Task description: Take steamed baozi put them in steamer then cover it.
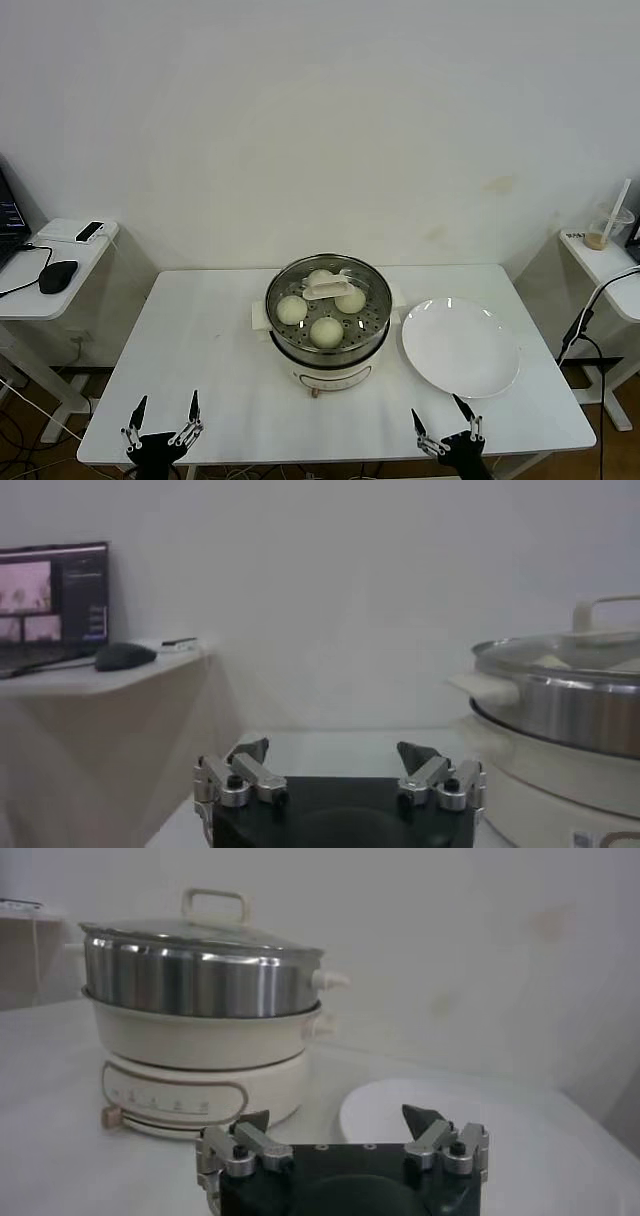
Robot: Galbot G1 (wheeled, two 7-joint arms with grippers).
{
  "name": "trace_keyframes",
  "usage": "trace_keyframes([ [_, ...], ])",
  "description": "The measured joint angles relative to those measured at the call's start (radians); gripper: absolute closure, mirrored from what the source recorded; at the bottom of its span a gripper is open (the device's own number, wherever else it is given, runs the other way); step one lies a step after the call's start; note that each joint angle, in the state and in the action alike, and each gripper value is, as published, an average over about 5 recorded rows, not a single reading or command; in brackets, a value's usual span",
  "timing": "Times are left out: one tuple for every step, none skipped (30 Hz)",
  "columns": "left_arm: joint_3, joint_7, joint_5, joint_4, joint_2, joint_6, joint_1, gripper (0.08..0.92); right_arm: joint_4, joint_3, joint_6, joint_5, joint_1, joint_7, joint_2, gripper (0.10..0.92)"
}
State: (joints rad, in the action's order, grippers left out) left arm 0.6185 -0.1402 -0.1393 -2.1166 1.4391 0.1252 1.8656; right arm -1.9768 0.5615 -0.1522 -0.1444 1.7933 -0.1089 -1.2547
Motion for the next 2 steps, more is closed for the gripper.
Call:
trace_keyframes([
  [0.0, 0.0, -0.001, 0.0, 0.001, 0.001, 0.002, 0.177, -0.001, -0.001, 0.001, -0.002, 0.0, 0.001, 0.001, 0.203],
  [0.0, 0.001, -0.001, 0.0, 0.002, 0.001, 0.004, 0.177, -0.001, -0.001, 0.001, -0.003, 0.001, 0.002, 0.003, 0.203],
])
